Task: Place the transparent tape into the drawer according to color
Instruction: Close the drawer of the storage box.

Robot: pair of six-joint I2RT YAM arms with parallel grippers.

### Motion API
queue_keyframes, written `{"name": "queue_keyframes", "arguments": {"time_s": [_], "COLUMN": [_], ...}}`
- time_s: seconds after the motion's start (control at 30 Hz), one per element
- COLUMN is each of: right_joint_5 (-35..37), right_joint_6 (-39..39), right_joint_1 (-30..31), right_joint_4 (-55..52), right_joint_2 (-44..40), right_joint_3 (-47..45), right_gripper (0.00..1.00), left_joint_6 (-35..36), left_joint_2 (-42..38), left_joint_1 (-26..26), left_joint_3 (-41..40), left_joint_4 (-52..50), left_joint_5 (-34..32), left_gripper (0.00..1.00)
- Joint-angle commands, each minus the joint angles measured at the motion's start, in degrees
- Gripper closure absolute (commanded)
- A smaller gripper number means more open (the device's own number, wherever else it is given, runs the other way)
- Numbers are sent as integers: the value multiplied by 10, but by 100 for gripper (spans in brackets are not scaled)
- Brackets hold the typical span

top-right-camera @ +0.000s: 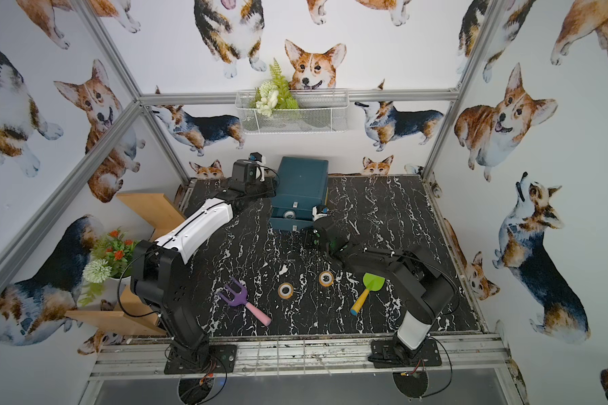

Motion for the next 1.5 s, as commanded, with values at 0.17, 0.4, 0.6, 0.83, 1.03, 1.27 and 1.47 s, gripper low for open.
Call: {"name": "queue_keyframes", "arguments": {"time_s": [0.17, 0.4, 0.6, 0.83, 1.03, 1.27, 1.47], "right_joint_5": [32, 13, -10, -60, -88, -88, -35], "right_joint_6": [-13, -17, 10, 16, 48, 104, 36], "right_joint_1": [-35, -50, -61, -65, -39, -9, -35], "right_joint_4": [99, 131, 199, 166, 110, 105, 49], "right_joint_2": [16, 31, 47, 42, -5, -20, -19], "right_joint_3": [-9, 4, -8, 7, -34, -76, -41], "right_gripper": [61, 61, 61, 56, 52, 53, 55], "left_joint_6": [-4, -7, -15, -13, -19, -21, -21], "left_joint_2": [5, -2, -11, -15, -29, -39, -51], "left_joint_1": [-13, -15, -17, -18, -18, -18, -18], "left_joint_3": [-9, -19, -32, -35, -51, -60, -58], "left_joint_4": [-58, -56, -49, -53, -39, -37, -35], "left_joint_5": [27, 31, 48, 44, 57, 60, 56], "left_gripper": [80, 80, 80, 80, 80, 78, 56]}}
